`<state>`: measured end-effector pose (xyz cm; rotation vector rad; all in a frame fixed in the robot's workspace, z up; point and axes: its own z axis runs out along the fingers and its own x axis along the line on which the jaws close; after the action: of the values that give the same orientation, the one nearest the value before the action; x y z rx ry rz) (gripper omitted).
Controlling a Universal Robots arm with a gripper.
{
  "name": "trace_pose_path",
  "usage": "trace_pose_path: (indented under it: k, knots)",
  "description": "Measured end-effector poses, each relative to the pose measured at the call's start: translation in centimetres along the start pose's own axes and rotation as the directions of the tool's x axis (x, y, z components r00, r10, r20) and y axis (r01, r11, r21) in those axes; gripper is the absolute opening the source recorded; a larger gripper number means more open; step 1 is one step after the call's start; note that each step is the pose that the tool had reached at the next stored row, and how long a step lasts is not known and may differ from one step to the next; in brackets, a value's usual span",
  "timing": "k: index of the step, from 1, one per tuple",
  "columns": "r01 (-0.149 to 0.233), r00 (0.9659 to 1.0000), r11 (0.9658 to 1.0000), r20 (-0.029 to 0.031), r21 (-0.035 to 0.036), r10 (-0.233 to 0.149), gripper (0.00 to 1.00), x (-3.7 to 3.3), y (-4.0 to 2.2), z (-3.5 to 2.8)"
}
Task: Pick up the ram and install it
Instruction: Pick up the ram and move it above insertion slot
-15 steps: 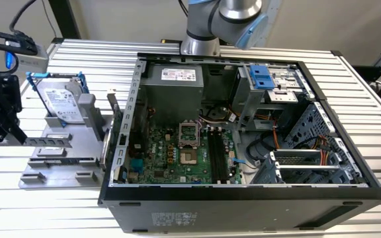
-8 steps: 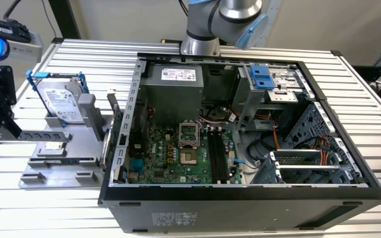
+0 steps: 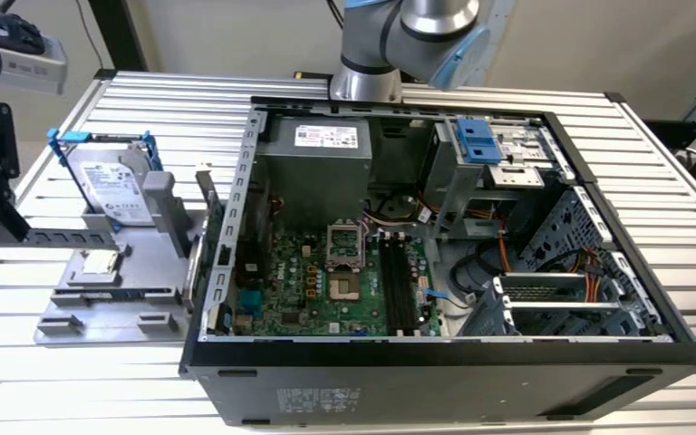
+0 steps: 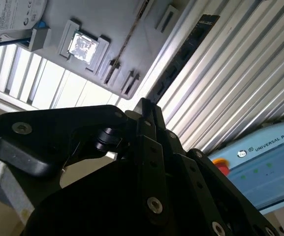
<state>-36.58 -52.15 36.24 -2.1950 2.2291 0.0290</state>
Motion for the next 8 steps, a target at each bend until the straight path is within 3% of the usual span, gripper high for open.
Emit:
trace_pose_path:
  k: [8]
  knots:
    - [0.0,1.0,1.0,0.0,0.0,0.0,0.0,-0.03,0.01,-1.4]
